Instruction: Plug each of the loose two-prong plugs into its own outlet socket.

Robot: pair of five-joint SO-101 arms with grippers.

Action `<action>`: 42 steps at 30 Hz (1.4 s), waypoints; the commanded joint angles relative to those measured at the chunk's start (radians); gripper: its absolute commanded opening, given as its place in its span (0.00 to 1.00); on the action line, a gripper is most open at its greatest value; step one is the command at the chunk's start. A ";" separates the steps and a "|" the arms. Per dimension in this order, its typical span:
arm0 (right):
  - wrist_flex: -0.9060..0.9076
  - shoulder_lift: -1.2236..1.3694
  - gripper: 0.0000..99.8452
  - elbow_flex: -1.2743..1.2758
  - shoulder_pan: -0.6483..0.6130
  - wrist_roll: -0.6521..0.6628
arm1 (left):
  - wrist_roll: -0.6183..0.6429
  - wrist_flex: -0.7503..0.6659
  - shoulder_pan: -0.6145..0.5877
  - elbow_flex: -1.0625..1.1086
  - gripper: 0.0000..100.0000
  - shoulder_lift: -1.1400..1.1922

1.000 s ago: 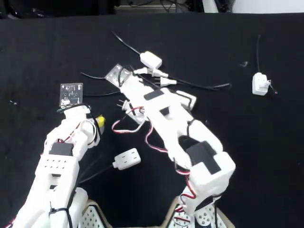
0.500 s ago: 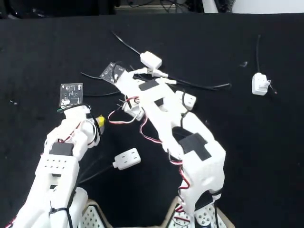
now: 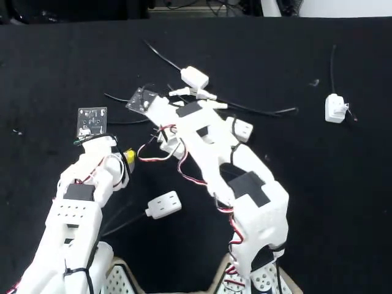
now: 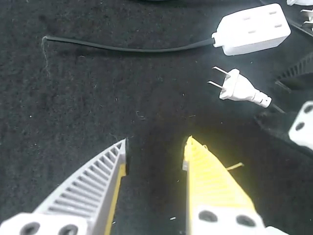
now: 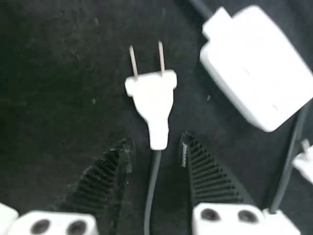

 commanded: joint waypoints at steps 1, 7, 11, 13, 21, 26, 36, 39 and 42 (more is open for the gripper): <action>-0.005 0.010 0.15 -0.108 -0.021 0.009 | 0.003 0.000 0.008 -0.007 0.20 -0.011; -0.003 0.085 0.15 -0.143 -0.008 0.009 | 0.003 0.000 0.007 -0.007 0.20 -0.011; 0.021 0.094 0.15 -0.147 0.002 0.009 | 0.003 0.000 0.007 -0.007 0.20 -0.011; 0.032 0.087 0.15 -0.148 0.005 0.014 | 0.003 0.000 0.007 -0.007 0.20 -0.011; 0.048 0.084 0.07 -0.140 0.032 0.086 | 0.003 -0.002 0.007 -0.007 0.20 -0.011; 0.046 0.084 0.04 -0.140 0.054 0.086 | 0.003 -0.003 0.007 -0.007 0.20 -0.011; 0.063 -0.062 0.01 -0.131 0.051 0.020 | 0.005 -0.003 0.007 -0.008 0.20 -0.011; 0.055 -0.171 0.01 -0.038 0.015 0.015 | 0.005 0.000 -0.001 -0.021 0.20 -0.011; -0.023 -0.259 0.01 0.087 -0.021 0.014 | 0.008 0.003 -0.045 -0.071 0.20 -0.012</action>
